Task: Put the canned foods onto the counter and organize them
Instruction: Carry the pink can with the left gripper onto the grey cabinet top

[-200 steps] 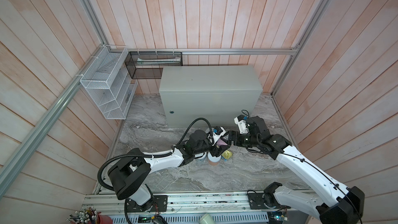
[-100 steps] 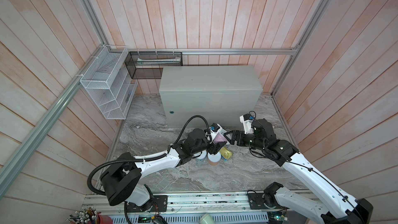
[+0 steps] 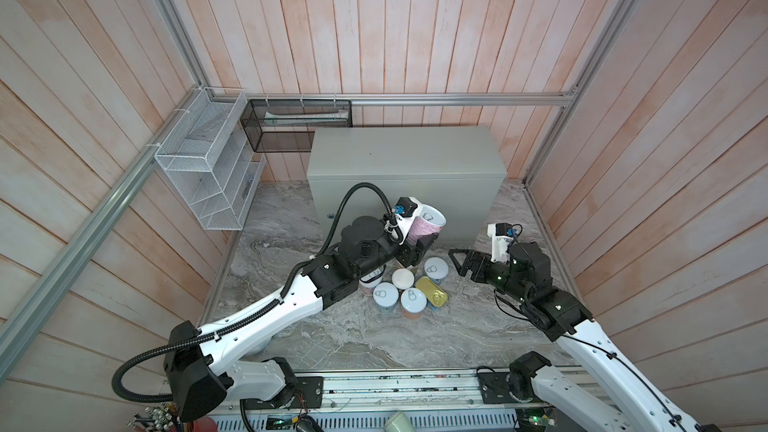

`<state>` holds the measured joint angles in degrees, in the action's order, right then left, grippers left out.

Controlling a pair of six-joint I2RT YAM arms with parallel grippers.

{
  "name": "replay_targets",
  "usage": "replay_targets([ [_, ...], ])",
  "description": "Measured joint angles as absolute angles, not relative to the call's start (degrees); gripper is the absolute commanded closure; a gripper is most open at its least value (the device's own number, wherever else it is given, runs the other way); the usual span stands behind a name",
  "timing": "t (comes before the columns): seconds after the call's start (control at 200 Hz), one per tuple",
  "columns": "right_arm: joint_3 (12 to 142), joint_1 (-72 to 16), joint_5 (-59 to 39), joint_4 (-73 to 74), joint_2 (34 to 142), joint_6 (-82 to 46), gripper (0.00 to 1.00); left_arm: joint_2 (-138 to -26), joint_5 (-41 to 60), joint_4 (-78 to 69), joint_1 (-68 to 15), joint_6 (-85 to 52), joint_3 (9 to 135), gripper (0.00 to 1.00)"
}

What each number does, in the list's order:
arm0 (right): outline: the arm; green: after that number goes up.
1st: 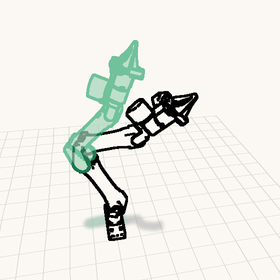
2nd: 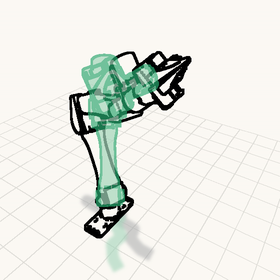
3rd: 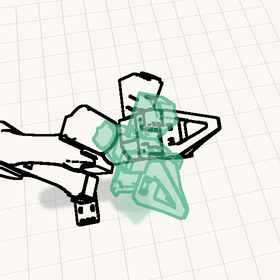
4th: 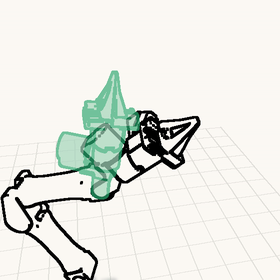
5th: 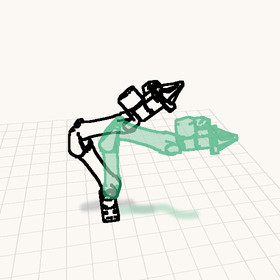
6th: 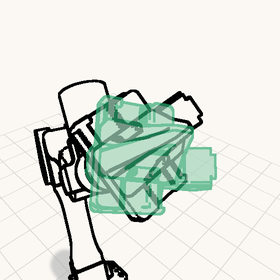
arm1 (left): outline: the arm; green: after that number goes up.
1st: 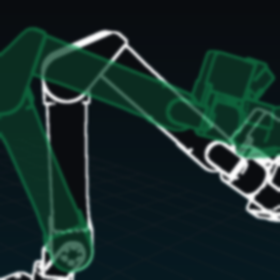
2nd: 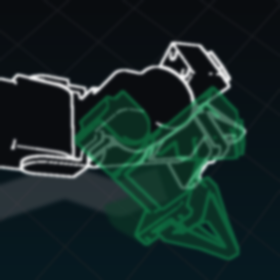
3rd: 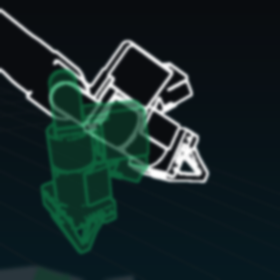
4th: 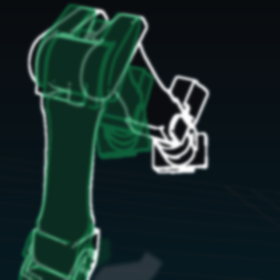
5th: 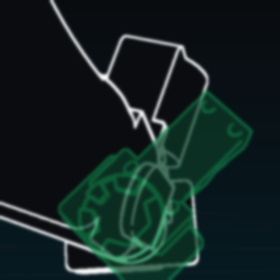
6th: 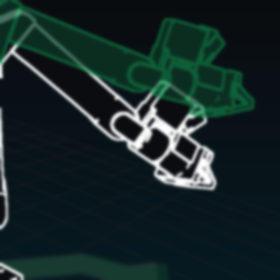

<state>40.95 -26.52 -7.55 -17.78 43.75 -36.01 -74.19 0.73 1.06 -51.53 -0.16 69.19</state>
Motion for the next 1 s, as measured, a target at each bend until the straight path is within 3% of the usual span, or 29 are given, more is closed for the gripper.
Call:
replay_targets([
  [0.205,39.53,-26.09,-7.53,-17.54,41.34,-35.97,0.06,-76.05,-1.02,3.77,-49.21,2.46,79.29,0.45],
  [0.455,36.8,-26.04,-7.31,-17.52,38.94,-35.99,0.06,-81.43,-1.72,7.64,-38.15,4.91,87.77,0.45],
  [0.745,34.37,-25.78,-6.85,-15.97,37.89,-36.07,0.06,-82.65,-0.21,8.34,-22.94,3.22,88.82,0.45],
  [1.0,32.47,-25.78,-6.79,-15.25,38.02,-36.49,0.06,-85.54,2.61,6.68,-16.88,0.82,90.67,0.45],
])
